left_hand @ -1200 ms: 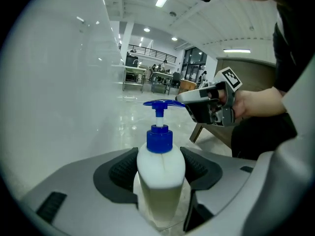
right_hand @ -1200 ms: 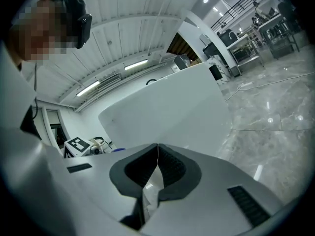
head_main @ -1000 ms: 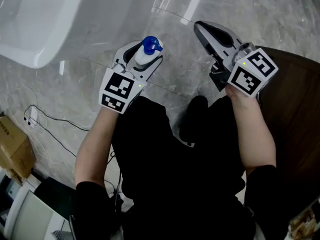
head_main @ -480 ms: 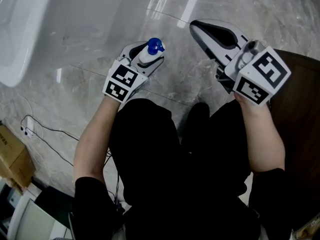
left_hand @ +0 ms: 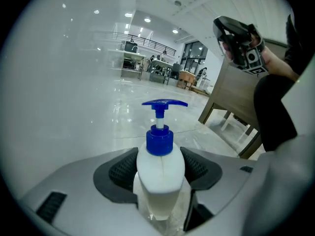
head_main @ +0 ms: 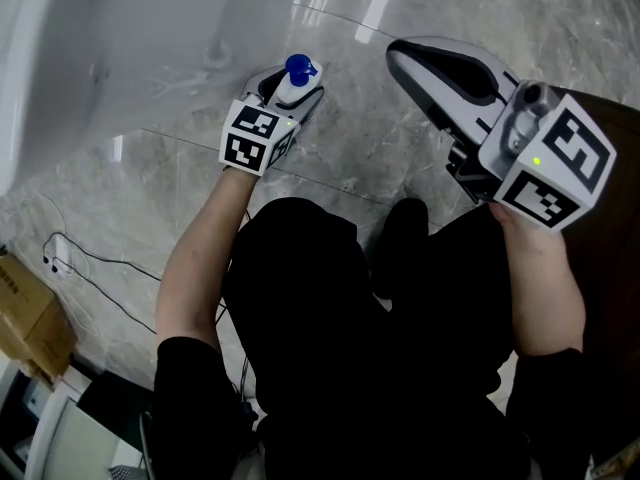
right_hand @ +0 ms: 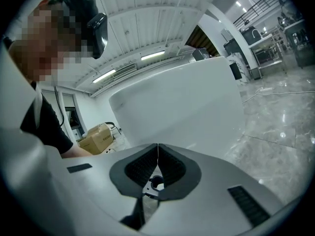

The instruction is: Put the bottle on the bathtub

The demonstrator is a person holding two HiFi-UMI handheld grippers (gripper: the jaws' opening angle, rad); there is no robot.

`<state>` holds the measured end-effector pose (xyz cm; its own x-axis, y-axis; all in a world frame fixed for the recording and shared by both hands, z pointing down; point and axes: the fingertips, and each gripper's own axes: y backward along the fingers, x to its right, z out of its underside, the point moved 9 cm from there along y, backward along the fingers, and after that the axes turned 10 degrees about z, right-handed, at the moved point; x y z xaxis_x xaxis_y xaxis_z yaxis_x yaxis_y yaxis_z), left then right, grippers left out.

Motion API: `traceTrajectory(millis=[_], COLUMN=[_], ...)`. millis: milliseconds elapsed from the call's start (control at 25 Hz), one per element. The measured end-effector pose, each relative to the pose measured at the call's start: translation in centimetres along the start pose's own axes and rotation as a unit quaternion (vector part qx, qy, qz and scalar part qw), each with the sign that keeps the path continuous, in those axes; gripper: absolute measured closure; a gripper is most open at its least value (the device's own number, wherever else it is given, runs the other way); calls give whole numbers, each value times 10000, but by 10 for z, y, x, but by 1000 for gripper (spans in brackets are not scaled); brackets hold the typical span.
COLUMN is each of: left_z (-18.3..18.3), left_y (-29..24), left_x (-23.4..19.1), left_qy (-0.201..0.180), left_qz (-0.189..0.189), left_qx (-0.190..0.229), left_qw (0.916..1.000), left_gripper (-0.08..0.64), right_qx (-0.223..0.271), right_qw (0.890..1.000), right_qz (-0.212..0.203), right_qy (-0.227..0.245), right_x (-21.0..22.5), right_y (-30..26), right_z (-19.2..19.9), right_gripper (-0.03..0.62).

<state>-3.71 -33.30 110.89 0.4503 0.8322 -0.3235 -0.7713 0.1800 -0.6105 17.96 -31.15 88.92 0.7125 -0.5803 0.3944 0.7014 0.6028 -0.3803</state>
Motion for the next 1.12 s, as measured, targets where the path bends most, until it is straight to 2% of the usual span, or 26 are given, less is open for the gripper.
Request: traceTrajectory(millis=[360,680,840,1120], left_z=[16,18,19,11], left_y=[-23,-17,-14,11], left_x=[4,9,15,30], left_qy=[-271,-446,-585,-386], left_qz=[-39,21,165,321], left_qx=[-253,-250,-280,-187], left_qw=[9993,9987,9978,9986], left_gripper=[288,287,245,239], right_qx=[-129,-146,-206,-160], right_qw=[9997,9995,9995,9992], right_qz=[24,-53,-103,-117], right_qy=[-183,-283,-220,-353], right_x=[1,-3,-5,2], right_y=[-2,-5,-11,-28], right_z=[6,4,6,-2], right_gripper=[563,563,563,563])
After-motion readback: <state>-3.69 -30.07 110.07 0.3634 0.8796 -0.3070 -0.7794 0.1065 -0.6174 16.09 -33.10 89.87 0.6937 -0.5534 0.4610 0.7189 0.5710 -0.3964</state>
